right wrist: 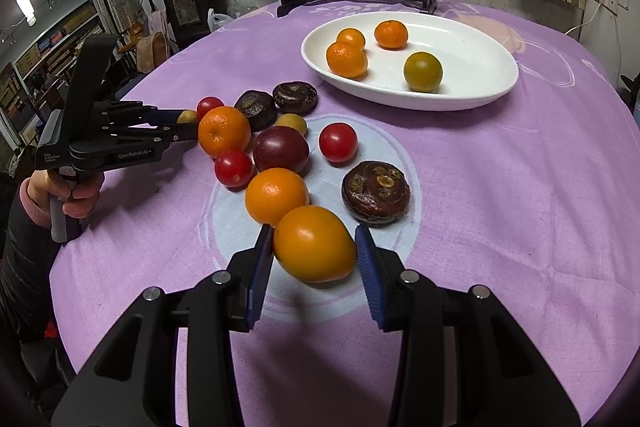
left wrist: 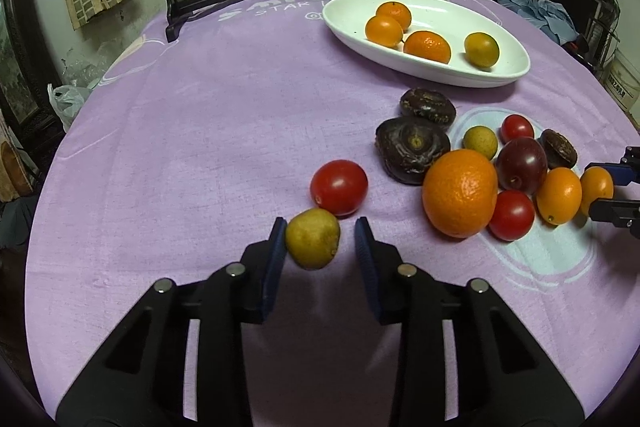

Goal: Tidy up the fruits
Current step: 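Grasp an orange with the right tool while the left grasps a yellow kumquat, then place the orange and kumquat on the white plate, opening both tools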

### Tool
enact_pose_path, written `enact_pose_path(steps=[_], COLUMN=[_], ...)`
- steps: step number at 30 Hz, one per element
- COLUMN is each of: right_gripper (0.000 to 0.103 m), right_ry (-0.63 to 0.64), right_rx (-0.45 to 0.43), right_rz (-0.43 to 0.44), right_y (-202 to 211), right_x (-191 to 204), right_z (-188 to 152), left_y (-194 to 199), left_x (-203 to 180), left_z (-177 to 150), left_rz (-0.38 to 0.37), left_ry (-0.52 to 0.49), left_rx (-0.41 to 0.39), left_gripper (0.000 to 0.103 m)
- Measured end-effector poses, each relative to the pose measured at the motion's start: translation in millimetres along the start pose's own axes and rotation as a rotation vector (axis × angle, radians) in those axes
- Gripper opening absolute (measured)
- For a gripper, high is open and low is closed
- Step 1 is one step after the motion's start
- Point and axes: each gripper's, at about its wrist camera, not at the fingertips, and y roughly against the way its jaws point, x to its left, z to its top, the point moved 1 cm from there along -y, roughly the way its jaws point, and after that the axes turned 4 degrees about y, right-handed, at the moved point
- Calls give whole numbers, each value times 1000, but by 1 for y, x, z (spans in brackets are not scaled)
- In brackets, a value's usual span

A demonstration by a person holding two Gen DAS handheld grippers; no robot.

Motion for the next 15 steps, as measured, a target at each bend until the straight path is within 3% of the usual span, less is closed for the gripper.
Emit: enact_pose_path(steps=[4,10,15], right_gripper=[42,42,42], right_ry=[4,0,-86], right_rx=[-8,-52,-263], right_rz=[9,62,-54], right_y=[2,8,24], right_x=[1,3,-19], right_z=[0,4,30], left_y=[1,17,31], left_x=[2,11,1], left_z=[-1,-2,26], left_rz=[16,-28,-118], left_ry=[12,109,183], left_rx=[2,-27,-95], left_gripper=[27,26,26])
